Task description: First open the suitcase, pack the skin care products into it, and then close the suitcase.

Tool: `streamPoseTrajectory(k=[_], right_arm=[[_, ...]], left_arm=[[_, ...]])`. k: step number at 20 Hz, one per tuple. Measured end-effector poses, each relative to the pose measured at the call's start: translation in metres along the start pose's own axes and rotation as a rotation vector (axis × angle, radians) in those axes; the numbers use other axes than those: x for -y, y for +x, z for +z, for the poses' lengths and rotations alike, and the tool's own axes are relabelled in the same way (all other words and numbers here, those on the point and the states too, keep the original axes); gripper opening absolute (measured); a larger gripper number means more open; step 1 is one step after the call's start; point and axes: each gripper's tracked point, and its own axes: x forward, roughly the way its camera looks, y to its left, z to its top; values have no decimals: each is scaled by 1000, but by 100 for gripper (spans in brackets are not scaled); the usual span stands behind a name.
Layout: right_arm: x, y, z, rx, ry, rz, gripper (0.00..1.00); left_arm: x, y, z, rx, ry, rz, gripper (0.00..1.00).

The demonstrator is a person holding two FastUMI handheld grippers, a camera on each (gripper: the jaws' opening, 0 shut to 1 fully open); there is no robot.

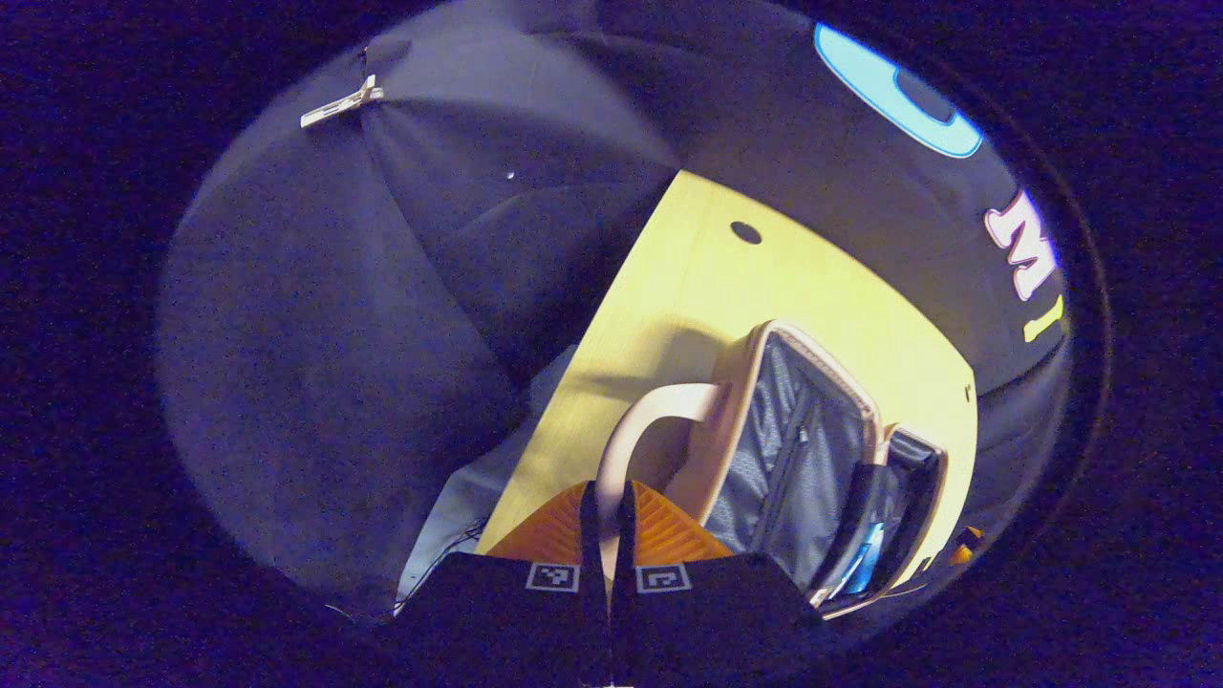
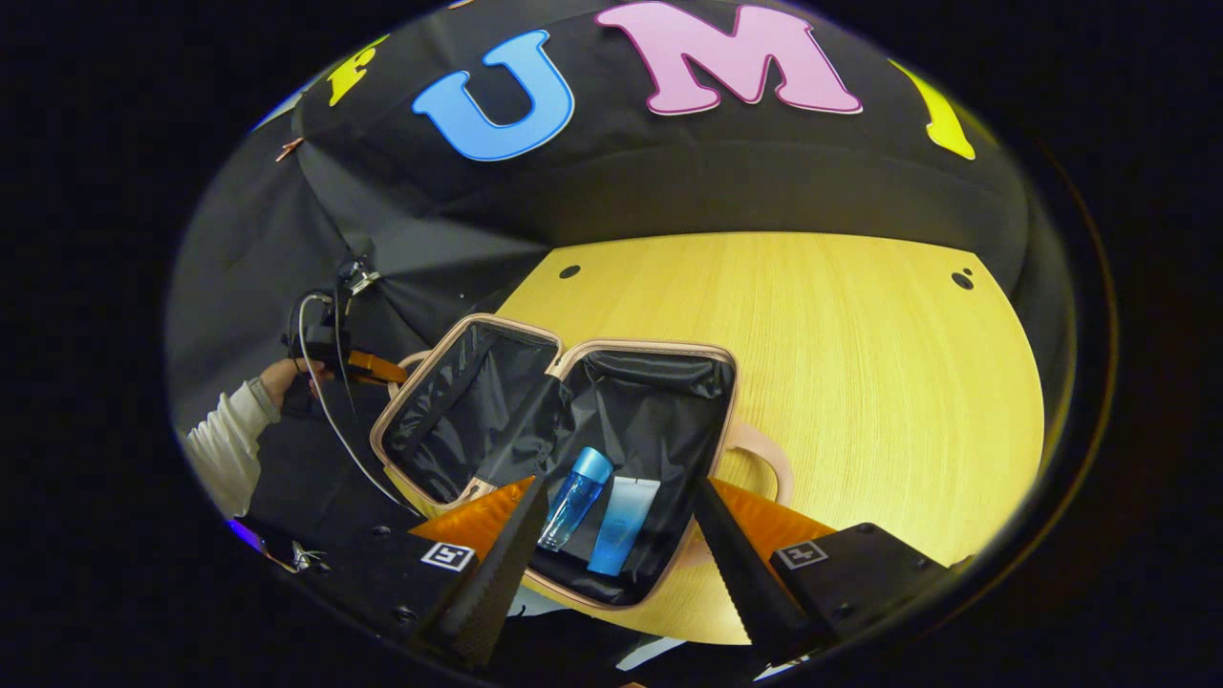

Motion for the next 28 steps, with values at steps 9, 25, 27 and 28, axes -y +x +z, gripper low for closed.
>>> streamPoseTrajectory(k=[9,25,27,28], right_arm=[[10,-32,6,62,-9,64,98],[134,-141,-11,160,13,-43,97],[149,-152,-19,154,27,-66,97],[155,-159,-23,154,35,-75,97]], left_arm=[[46,-117,41,183,143,-147,6],[412,-128,-134,160,601,-436,6],[429,-89,-161,114,620,-421,6],[435,-73,-173,92,624,-417,6]])
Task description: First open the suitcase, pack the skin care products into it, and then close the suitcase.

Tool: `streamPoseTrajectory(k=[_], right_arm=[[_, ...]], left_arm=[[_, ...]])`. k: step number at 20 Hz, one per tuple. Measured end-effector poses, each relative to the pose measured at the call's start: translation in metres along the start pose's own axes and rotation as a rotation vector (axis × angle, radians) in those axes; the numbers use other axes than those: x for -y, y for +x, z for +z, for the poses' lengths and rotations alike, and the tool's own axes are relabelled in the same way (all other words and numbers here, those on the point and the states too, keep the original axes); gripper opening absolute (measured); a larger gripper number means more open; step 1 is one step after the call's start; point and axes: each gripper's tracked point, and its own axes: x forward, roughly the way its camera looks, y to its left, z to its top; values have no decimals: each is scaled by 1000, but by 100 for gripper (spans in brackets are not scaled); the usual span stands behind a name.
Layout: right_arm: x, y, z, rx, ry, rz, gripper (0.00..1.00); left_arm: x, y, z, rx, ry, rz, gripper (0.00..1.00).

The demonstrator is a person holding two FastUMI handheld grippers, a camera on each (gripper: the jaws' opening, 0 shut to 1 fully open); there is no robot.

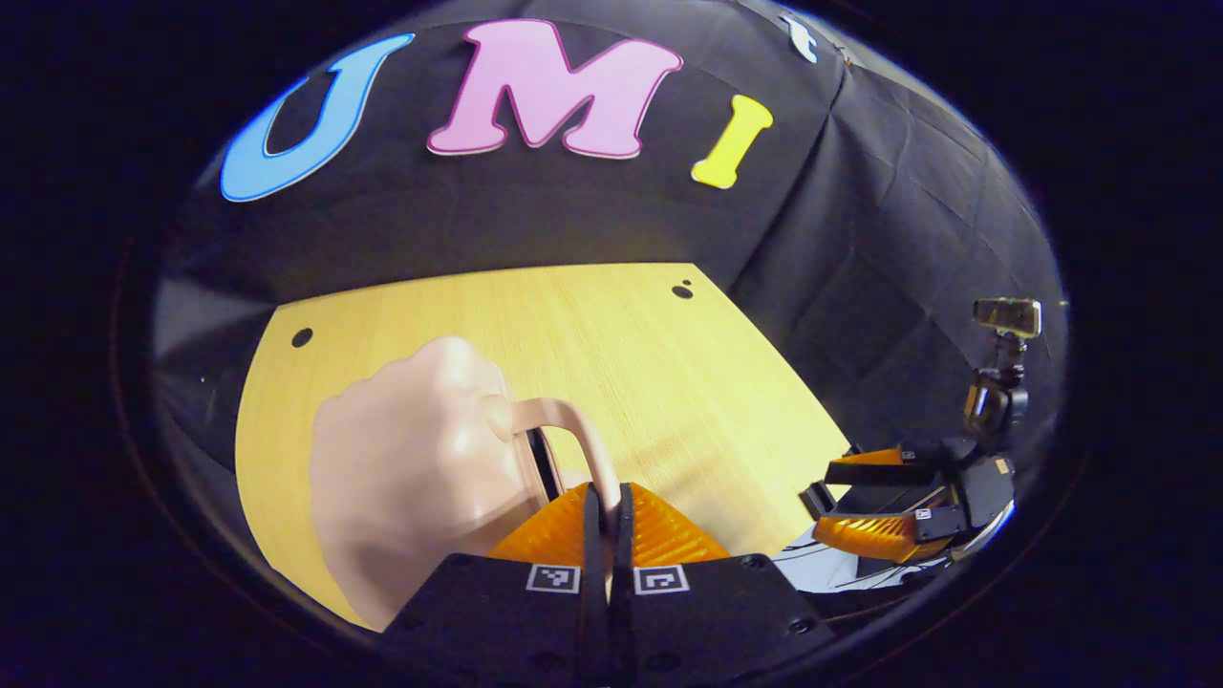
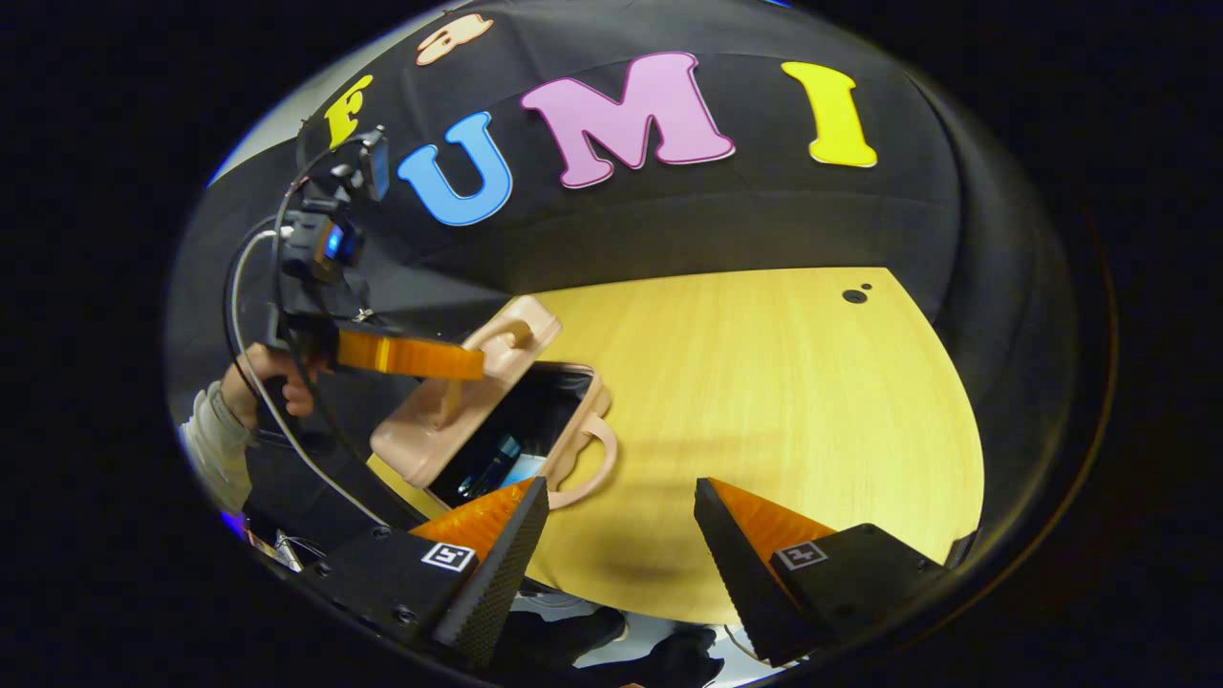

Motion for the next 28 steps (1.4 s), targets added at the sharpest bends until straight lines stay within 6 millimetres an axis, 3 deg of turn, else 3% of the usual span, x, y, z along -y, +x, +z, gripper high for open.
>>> streamPoseTrajectory(k=[3,6,10,14,16,17,19,24,28], right_arm=[[23,-19,-10,-3,12,-33,97],[42,-36,-19,-6,9,-55,97],[62,-49,-28,-18,7,-47,97],[80,-59,-23,-20,-25,-33,97],[87,-61,-15,-12,-79,-37,97],[88,-62,-5,5,-113,-39,98],[89,-67,20,67,-176,-62,98],[64,-91,107,289,-262,-137,97],[28,-124,185,506,-265,-210,97]], left_arm=[[15,44,-32,-93,-24,11,6],[23,72,-50,-149,-3,28,6],[26,85,-61,-199,90,137,12],[21,82,-59,-182,140,287,34],[21,63,-46,-115,154,320,48],[22,49,-33,-47,176,333,61],[41,27,-8,85,177,332,79],[95,-62,71,448,183,293,95],[116,-141,118,701,194,286,97]])
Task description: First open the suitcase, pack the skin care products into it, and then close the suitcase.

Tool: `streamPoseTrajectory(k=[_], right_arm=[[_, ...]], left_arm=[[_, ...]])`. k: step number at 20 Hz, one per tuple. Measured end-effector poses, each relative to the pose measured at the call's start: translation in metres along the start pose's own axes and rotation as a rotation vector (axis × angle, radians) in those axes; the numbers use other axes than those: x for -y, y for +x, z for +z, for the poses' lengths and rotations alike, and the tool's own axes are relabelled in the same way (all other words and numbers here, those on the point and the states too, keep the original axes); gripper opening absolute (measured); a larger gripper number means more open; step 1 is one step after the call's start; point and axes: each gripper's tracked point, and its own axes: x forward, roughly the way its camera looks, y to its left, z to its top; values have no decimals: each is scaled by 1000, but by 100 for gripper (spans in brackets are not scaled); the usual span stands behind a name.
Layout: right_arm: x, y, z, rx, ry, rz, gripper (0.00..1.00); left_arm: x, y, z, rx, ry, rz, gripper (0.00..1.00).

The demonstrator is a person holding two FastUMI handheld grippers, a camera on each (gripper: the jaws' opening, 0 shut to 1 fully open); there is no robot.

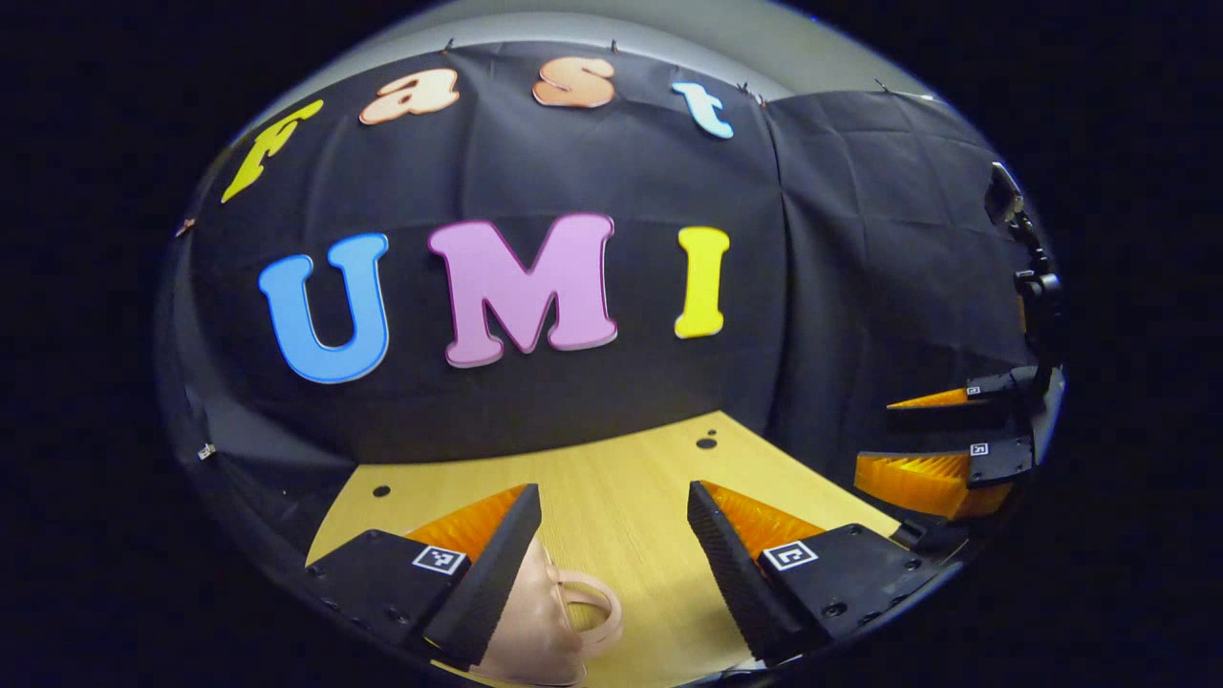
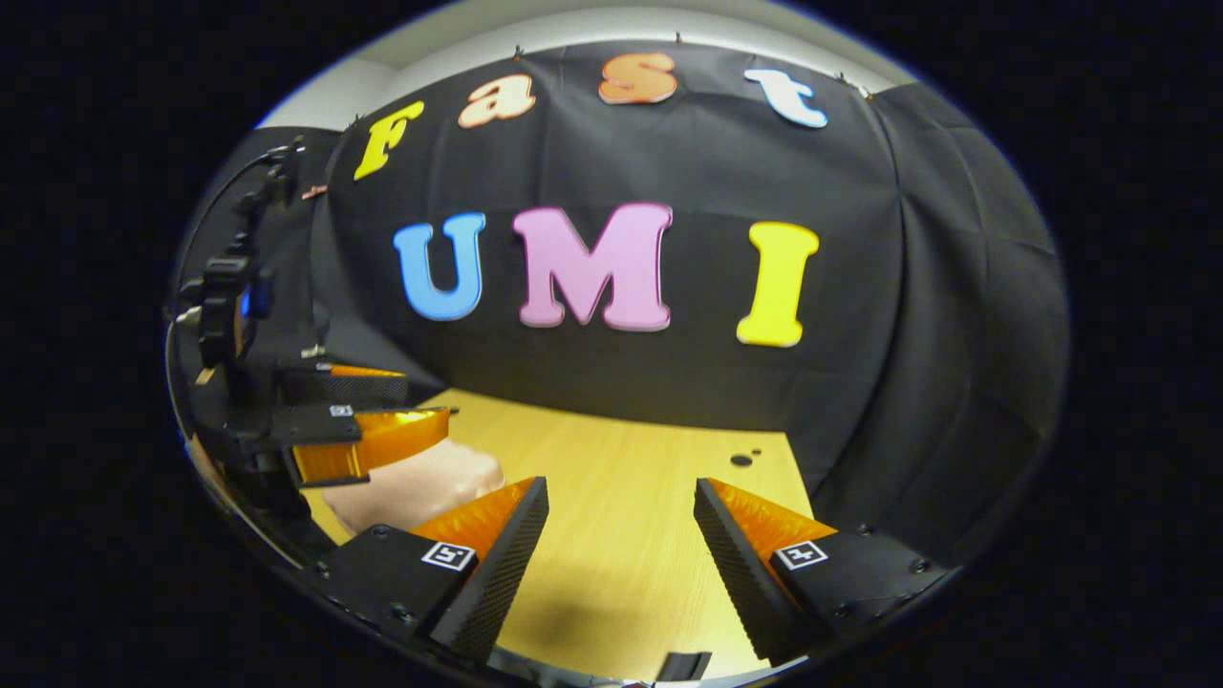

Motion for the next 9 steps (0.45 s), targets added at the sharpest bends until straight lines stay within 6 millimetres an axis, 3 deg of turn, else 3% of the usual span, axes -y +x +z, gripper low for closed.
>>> streamPoseTrajectory(k=[1,3,6,9], right_arm=[[-5,1,20,51,-12,-16,97],[-12,-2,50,127,-38,-59,97],[-34,-7,81,231,-49,-85,97],[-51,-12,88,273,-57,-77,98]], left_arm=[[-4,-8,17,51,-13,-2,97],[-9,-26,33,118,-45,3,97],[-20,-36,48,171,-85,1,97],[-26,-46,48,186,-86,7,97]])
